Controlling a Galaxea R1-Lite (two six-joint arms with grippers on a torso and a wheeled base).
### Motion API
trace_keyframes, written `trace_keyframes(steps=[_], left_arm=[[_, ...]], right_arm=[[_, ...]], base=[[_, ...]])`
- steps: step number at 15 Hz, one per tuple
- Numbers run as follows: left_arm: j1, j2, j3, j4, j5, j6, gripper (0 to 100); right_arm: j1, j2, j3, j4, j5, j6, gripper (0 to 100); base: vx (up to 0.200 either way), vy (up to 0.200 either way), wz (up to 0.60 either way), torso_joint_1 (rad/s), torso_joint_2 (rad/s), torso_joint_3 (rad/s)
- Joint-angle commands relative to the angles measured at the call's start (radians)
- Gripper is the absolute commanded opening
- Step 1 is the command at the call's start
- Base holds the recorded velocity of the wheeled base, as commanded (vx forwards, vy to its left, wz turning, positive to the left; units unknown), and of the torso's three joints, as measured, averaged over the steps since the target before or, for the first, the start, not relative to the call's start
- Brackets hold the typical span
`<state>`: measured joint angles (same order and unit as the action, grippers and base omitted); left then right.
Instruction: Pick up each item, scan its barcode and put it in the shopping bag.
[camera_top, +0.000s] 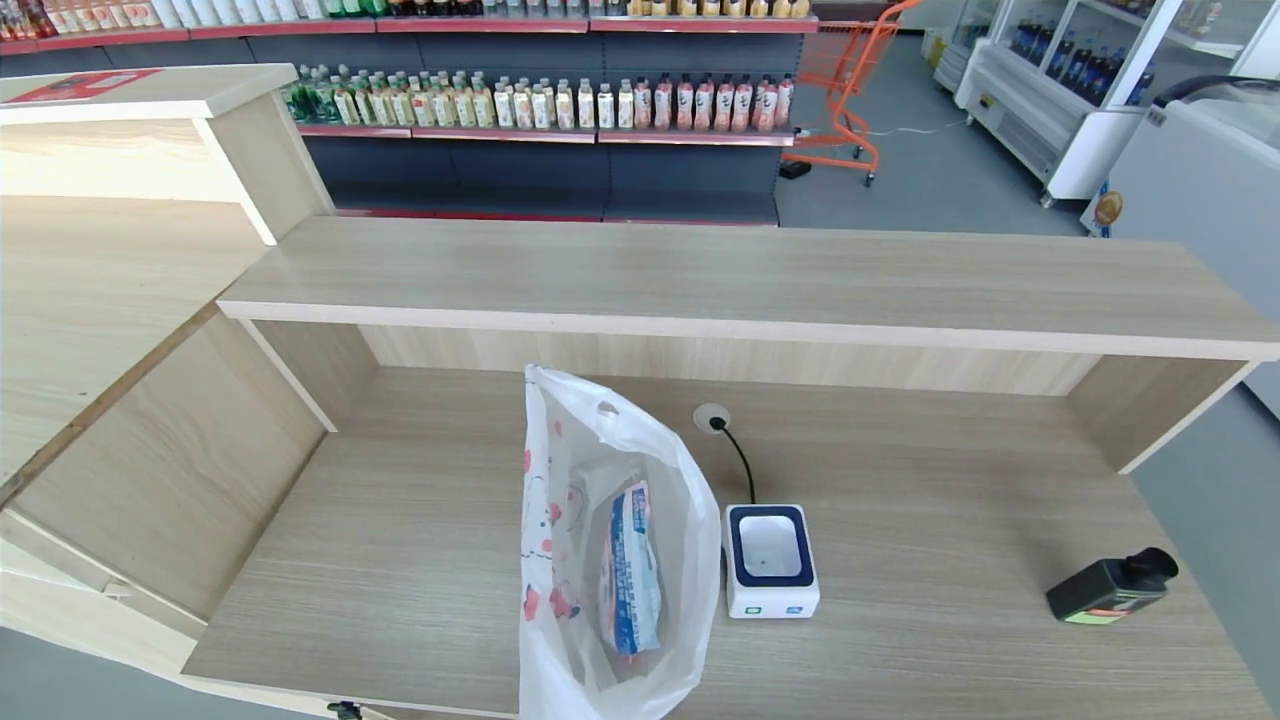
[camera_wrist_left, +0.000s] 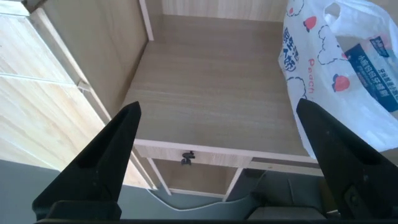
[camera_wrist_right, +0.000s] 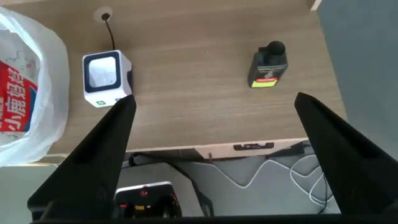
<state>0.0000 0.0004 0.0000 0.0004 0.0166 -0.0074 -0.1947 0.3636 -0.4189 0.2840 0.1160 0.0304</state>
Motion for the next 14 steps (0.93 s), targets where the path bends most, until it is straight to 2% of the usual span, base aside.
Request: trace_keyframes(steps=[1, 4, 7, 9, 10, 13, 14], left_arm=[[0.0, 0.0, 0.0, 0.0, 0.0, 0.004, 100], [0.0, 0.0, 0.0, 0.0, -0.001, 0.004, 100], [0.0, 0.0, 0.0, 0.0, -0.001, 0.004, 100], [0.0, 0.0, 0.0, -0.002, -0.001, -0.005, 100], [0.0, 0.0, 0.0, 0.0, -0.003, 0.003, 100], [0.0, 0.0, 0.0, 0.0, -0.003, 0.011, 100], [0.0, 0.0, 0.0, 0.0, -0.003, 0.012, 100]], right_arm=[[0.0, 0.003, -0.001, 0.0, 0.001, 0.0, 100], [0.0, -0.003, -0.003, 0.035, 0.002, 0.0, 100], [0.0, -0.008, -0.012, 0.049, 0.002, 0.013, 100], [0.0, 0.001, -0.012, 0.047, 0.002, 0.013, 100], [0.0, 0.0, -0.012, 0.047, 0.004, 0.013, 100], [0.0, -0.012, -0.006, 0.05, 0.002, 0.016, 100], [0.0, -0.012, -0.006, 0.053, 0.002, 0.031, 100]], base=[[-0.2, -0.2, 0.0, 0.002, 0.0, -0.002], [-0.2, -0.2, 0.0, 0.007, 0.0, 0.004], [0.0, 0.0, 0.0, 0.0, 0.0, 0.0], [-0.2, 0.0, 0.0, 0.0, 0.0, 0.005], [-0.2, 0.0, 0.0, 0.012, 0.0, 0.007], [0.0, 0.0, 0.0, 0.0, 0.0, 0.0], [0.0, -0.2, 0.0, -0.022, 0.0, 0.002]])
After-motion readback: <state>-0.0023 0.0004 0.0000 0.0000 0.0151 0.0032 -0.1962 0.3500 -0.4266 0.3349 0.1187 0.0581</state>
